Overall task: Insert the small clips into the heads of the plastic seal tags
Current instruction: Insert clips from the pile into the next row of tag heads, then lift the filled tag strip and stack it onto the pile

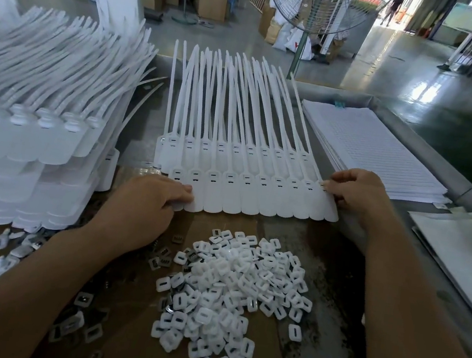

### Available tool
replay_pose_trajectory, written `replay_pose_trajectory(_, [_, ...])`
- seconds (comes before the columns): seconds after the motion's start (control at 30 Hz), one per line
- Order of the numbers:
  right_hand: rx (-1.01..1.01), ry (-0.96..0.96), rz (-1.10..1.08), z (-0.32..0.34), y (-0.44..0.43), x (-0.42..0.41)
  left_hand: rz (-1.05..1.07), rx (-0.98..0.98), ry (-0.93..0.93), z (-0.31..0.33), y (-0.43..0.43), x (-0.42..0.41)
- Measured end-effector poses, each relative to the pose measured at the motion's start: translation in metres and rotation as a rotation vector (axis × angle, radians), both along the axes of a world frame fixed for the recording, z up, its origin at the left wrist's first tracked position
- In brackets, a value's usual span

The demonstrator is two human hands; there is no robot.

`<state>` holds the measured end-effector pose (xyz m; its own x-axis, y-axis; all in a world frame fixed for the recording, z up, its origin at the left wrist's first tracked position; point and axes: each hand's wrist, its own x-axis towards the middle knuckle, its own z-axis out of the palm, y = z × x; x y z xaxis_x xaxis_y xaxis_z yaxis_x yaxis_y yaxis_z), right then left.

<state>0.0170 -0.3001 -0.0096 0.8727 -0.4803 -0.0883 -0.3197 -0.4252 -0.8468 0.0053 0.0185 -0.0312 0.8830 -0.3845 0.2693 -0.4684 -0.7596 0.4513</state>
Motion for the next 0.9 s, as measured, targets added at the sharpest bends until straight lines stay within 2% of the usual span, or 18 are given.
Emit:
replay_pose_trajectory(0.2, [-0.055, 0.225, 0.206, 0.014, -0.016, -0.015, 0.307, -0.113, -0.097, 0.006, 0.0, -0.004])
replay_pose_trajectory(0.33, [-0.1, 0.267, 0.251, 0.013, -0.016, -0.014, 0.284, -0.114, -0.018, 0.002, 0.002, -0.003])
replay_pose_trajectory(0.53, [-0.095, 0.198, 0.257, 0.013, -0.017, -0.016, 0.254, -0.356, 0.062, 0.007, -0.001, -0.004])
replay_pose_trajectory(0.9, [0.054, -0.006, 0.235, 0.022, -0.013, -0.02, 0.293, -0.443, -0.062, 0.013, -0.005, -0.006])
